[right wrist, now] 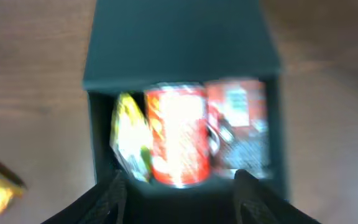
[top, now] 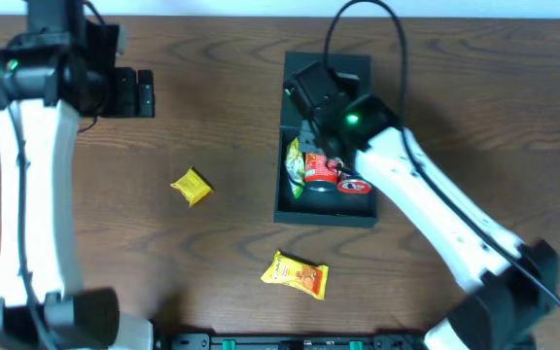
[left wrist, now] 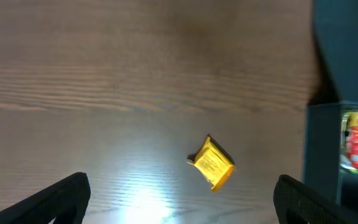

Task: Pack container
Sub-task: 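Move the right gripper down to the orange Julie's wrapper, then grasp the orange Julie's Peanut Butter wrapper with the right gripper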

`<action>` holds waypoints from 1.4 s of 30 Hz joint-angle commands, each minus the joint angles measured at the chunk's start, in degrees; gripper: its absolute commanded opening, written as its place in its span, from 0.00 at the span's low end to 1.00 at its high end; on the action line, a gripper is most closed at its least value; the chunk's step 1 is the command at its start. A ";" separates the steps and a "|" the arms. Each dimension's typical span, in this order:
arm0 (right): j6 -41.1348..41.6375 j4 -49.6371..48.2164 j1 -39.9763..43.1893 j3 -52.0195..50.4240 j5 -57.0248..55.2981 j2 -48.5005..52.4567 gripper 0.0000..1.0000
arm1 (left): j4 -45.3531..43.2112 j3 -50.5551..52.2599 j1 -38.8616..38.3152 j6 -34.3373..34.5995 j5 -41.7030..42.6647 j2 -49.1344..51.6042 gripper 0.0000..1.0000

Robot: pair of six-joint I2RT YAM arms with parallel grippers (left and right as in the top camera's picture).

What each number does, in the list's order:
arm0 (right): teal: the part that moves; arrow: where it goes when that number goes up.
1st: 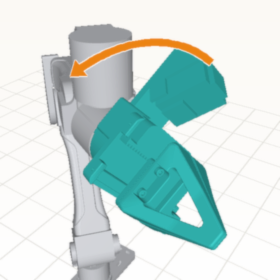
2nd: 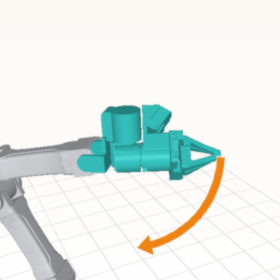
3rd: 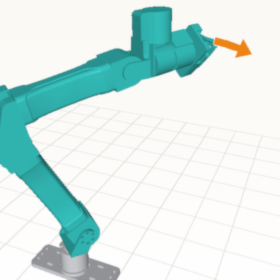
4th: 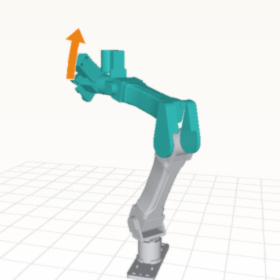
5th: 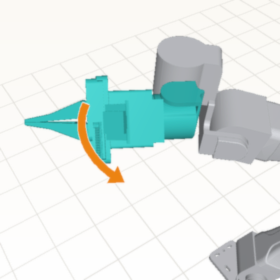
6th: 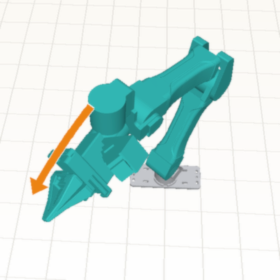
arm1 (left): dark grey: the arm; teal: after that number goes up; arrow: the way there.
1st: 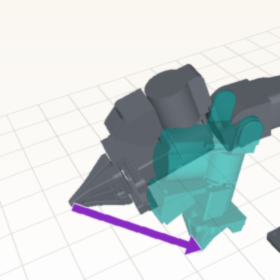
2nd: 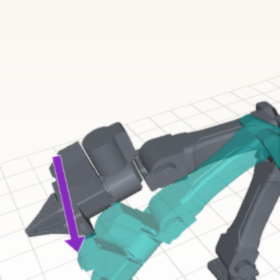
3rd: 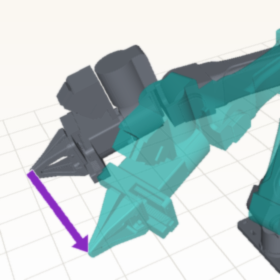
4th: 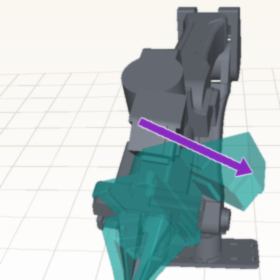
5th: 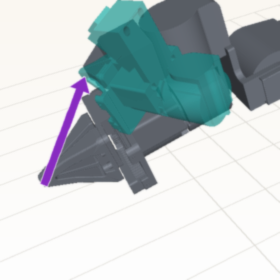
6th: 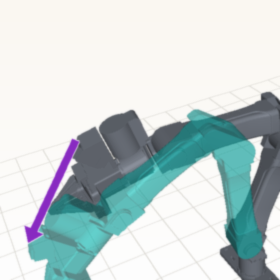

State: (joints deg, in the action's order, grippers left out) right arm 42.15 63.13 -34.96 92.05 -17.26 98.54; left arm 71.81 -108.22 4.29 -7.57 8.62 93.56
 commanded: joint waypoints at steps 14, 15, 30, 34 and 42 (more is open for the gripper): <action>-11.50 20.50 -11.87 -8.35 5.70 -18.86 0.77 | 0.76 11.45 0.20 3.15 -8.63 -37.00 0.95; -13.60 21.14 -12.07 -9.07 8.33 -19.96 0.80 | 0.44 13.57 0.20 3.78 -8.61 -39.26 0.95; -48.70 -6.10 -14.14 -36.52 34.01 -20.68 0.99 | -7.43 32.48 0.20 6.56 4.85 -51.56 0.95; -56.46 -7.74 -13.88 -36.68 33.81 -17.31 0.99 | -8.11 32.48 0.20 6.51 4.74 -51.49 0.95; -63.21 -11.34 -11.54 -36.68 36.68 -9.46 0.99 | -8.74 32.48 0.20 6.49 2.84 -51.19 0.95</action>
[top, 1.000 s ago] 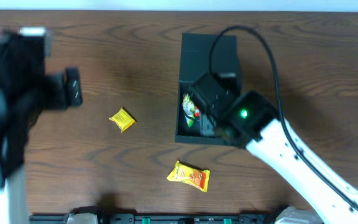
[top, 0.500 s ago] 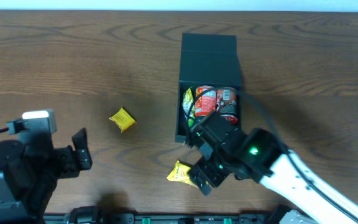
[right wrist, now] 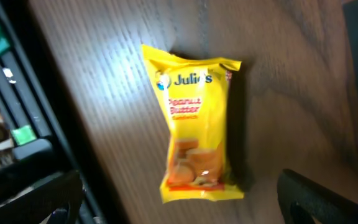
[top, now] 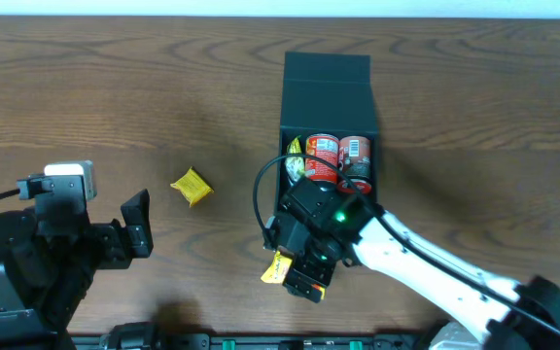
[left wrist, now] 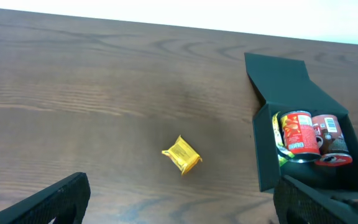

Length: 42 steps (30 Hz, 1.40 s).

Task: Pack container
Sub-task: 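Grasp the orange Julie's Peanut Butter wrapper with the right gripper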

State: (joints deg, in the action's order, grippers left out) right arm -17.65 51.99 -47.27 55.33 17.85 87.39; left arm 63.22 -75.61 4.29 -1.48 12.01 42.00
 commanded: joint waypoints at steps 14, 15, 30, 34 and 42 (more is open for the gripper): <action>-5.62 -2.29 0.70 -0.79 5.57 6.64 0.96 | -0.11 -0.13 0.20 0.39 -0.61 1.44 0.96; -5.68 -2.54 0.70 -0.98 5.55 6.64 0.96 | -0.11 -0.13 0.20 0.39 -0.66 1.44 0.95; -5.16 -6.54 0.74 -4.42 5.53 6.64 0.93 | -0.09 -0.13 0.20 0.42 -2.14 1.44 0.95; -5.11 -7.23 0.76 -4.61 5.53 7.13 0.93 | -0.15 -0.13 0.20 0.42 -2.25 1.44 0.95; -0.90 -9.16 0.85 -4.63 5.51 10.14 0.89 | -0.37 -0.13 0.20 0.39 -3.72 1.44 0.95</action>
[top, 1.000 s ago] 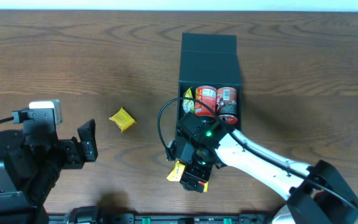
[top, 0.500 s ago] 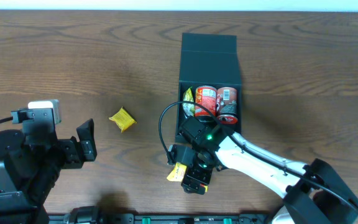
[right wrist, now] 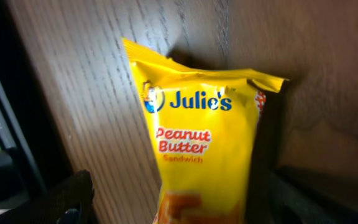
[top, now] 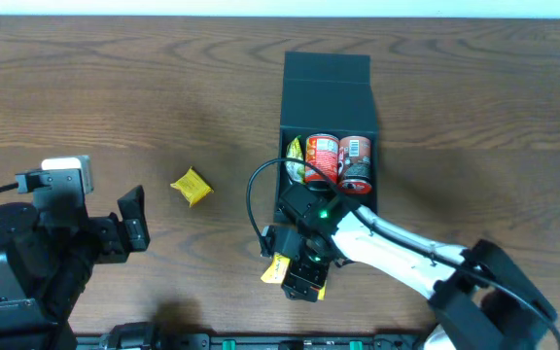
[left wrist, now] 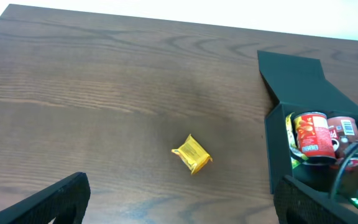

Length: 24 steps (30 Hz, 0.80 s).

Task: Pack container
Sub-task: 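Grasp the orange Julie's Peanut Butter wrapper with the right gripper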

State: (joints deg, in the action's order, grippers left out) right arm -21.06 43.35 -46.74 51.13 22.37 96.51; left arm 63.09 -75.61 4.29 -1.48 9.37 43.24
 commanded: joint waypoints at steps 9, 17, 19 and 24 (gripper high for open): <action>4.70 -2.45 1.46 -0.42 0.96 1.18 0.81 | -1.25 -0.13 0.20 0.42 -2.51 0.20 0.95; 4.81 -2.19 1.46 -0.42 0.98 1.18 0.67 | -1.36 -0.13 0.20 0.39 -2.51 0.20 0.95; 4.83 -2.21 1.46 -0.42 0.96 1.18 0.63 | -1.53 -0.13 0.20 0.39 -2.51 0.20 0.96; 7.28 -2.23 1.46 -0.42 -1.31 1.18 0.58 | -1.68 -0.13 0.20 0.39 -2.51 0.20 0.95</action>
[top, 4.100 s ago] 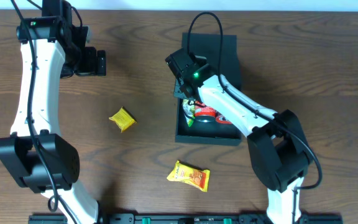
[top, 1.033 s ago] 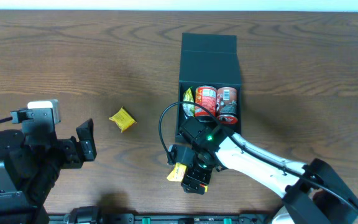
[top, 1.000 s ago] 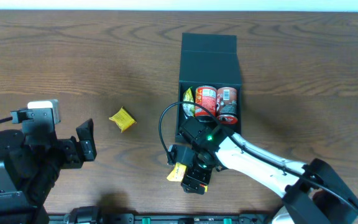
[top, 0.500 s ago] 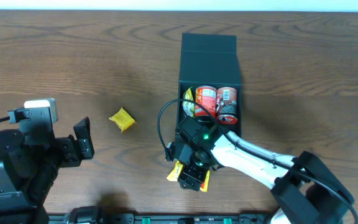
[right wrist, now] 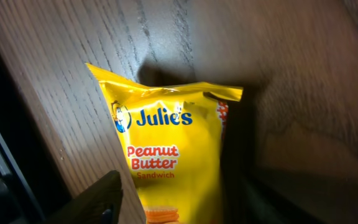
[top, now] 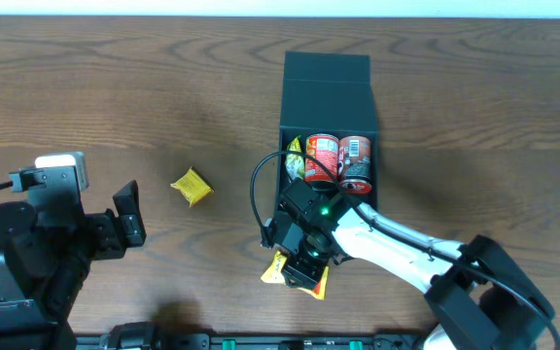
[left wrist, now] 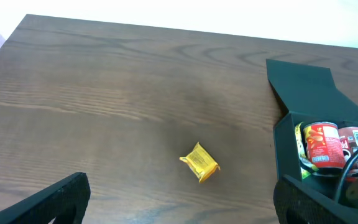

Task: Pack container
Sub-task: 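Grasp the orange Julie's Peanut Butter wrapper with the right gripper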

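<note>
The black container (top: 327, 209) stands open with two red cans (top: 322, 156) and a green-yellow packet (top: 294, 153) inside. In front of it a yellow Julie's peanut butter sandwich packet (right wrist: 169, 165) lies on the table. My right gripper (top: 301, 264) is low over it, open, one finger on each side of the packet; a strip of wood shows between the left finger (right wrist: 98, 202) and the packet. A small yellow packet (left wrist: 199, 162) lies alone left of the container. My left gripper (top: 124, 226) is open and raised at the near left, holding nothing.
The container's lid flap (top: 327, 73) lies open toward the back. A black rail (top: 261, 342) runs along the table's front edge, just behind the right gripper. The right arm's cable (top: 258, 199) loops beside the container's left wall.
My right gripper's fingers have drawn closer together around the sandwich packet, and more of the packet shows in the overhead view. The left wrist view has shifted slightly; the small yellow packet has not moved.
My right gripper was first over the container with the cans and green-yellow packet inside, the left arm stretched to the far left. Then the right gripper was open above the sandwich packet and the left arm pulled back near. It then sat lower over the packet, and now straddles it narrowly.
</note>
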`<action>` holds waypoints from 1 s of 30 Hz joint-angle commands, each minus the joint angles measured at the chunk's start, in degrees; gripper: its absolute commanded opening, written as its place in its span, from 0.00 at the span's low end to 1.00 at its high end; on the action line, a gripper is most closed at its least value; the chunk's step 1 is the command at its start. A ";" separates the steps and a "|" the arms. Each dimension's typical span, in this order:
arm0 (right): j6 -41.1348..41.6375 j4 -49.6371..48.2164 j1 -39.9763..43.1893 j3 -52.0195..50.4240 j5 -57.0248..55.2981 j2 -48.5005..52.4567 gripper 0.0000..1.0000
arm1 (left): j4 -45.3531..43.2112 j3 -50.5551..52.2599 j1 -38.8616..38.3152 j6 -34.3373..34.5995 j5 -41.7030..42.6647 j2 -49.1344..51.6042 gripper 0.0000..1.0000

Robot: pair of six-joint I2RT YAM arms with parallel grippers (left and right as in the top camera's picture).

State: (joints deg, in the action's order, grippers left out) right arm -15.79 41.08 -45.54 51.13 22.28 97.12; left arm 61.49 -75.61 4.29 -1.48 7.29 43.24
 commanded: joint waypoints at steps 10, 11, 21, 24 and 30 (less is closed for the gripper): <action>2.32 0.02 0.26 -0.42 -1.33 0.57 0.43 | -0.17 -0.13 0.20 0.39 -0.44 0.20 0.96; 2.34 0.02 0.26 -0.42 -1.31 0.57 0.43 | -0.22 -0.13 0.20 0.39 -0.44 0.20 0.95; 4.22 -1.07 0.26 -0.42 -1.31 0.57 0.38 | -0.39 -0.13 0.20 0.39 -0.44 0.20 0.95; 4.50 -1.07 0.26 -0.42 -1.33 0.57 0.37 | -0.52 -0.13 0.20 0.39 -0.44 0.20 0.95; 5.05 -1.07 0.26 -0.42 -1.33 0.55 0.36 | -0.52 -0.13 0.20 0.39 -0.42 0.20 0.95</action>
State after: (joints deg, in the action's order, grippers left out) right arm -11.81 40.18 -45.54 51.13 20.97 97.12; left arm 61.19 -75.61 4.29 -1.48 7.29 43.24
